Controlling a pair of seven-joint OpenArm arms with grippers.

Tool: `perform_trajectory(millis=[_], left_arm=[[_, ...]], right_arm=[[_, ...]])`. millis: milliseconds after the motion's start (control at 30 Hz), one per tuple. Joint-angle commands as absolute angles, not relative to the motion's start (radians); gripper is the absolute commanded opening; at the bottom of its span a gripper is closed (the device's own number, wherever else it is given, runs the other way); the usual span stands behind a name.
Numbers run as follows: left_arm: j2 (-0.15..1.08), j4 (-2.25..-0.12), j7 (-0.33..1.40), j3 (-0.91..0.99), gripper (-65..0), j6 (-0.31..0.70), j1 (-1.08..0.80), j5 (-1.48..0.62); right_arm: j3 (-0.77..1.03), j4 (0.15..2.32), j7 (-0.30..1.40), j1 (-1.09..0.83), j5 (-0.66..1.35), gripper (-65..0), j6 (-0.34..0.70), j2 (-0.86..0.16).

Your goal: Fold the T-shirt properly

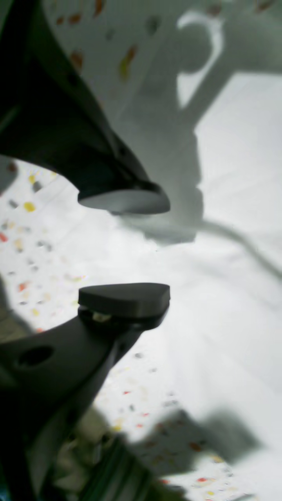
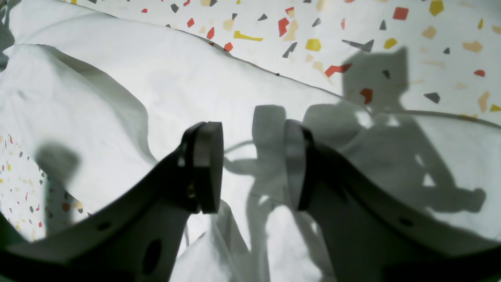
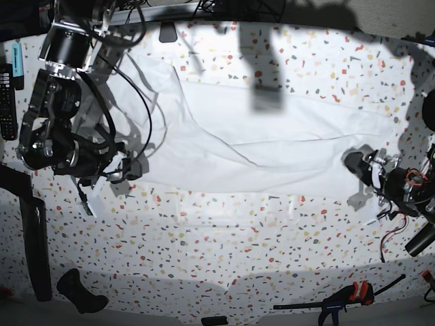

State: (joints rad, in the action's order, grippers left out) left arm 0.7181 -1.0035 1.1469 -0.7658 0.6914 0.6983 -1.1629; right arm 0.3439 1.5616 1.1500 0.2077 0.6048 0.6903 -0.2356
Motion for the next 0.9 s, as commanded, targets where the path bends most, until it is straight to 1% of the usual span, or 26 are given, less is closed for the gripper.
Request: perform_trajectory(millis=[0, 67, 200, 300, 400, 667, 867], left_arm=[[0.726, -1.015, 1.108, -0.756, -37.5, 0.698, 0.729, -1.160], [0.708, -1.015, 1.077, -0.756, -37.5, 0.698, 0.728, -1.109], [0.650, -1.015, 1.111, -0.756, -37.5, 0.698, 0.714, -0.987], [0.611, -1.015, 1.145, -0.756, -37.5, 0.698, 0.697, -0.942], [0.593, -1.015, 1.170, -0.756, -37.5, 0.698, 0.683, -0.948], [0.607, -1.015, 1.223, -0.756, -37.5, 0.698, 0.682, -1.007], [0.627, -1.015, 1.296, -0.756, -37.6, 0.698, 0.681, -1.148]], right_arm=[[0.347, 1.578, 1.132, 0.230, 0.621, -39.3, 0.698, -0.246], [0.347, 1.578, 1.132, 0.230, 0.621, -39.3, 0.698, -0.246], [0.347, 1.578, 1.132, 0.229, 0.621, -39.3, 0.698, -0.246], [0.347, 1.578, 1.132, 0.230, 0.621, -39.3, 0.698, -0.247], [0.347, 1.578, 1.132, 0.230, 0.621, -39.3, 0.698, -0.247], [0.347, 1.578, 1.132, 0.230, 0.620, -39.3, 0.698, -0.247], [0.347, 1.578, 1.132, 0.230, 0.621, -39.3, 0.698, -0.247]])
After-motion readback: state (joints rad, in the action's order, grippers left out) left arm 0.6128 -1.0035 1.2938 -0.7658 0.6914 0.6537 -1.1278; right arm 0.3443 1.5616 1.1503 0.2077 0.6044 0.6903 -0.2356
